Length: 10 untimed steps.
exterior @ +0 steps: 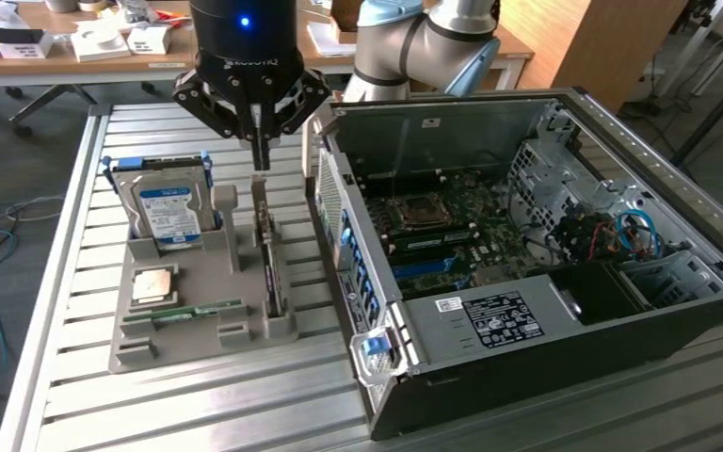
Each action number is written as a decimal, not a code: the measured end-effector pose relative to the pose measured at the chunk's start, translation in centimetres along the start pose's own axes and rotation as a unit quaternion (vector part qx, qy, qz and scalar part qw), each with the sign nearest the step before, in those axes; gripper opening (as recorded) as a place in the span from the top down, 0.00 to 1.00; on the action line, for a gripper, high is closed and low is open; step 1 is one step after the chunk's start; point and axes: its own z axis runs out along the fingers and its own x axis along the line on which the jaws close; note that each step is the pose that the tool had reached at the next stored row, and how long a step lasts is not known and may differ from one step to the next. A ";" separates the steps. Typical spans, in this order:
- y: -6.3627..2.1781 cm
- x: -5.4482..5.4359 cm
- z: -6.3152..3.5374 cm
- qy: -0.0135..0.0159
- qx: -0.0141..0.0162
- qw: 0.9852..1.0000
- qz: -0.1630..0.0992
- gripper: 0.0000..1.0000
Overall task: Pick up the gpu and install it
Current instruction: 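Pick up the gpu and move the gpu toward the slot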
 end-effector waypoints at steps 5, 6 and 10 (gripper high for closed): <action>0.00 0.0 0.00 0.000 0.000 1.000 0.000 0.71; 0.00 0.0 0.00 0.000 0.000 1.000 0.000 0.71; 0.00 0.0 0.00 0.000 0.000 1.000 0.000 0.58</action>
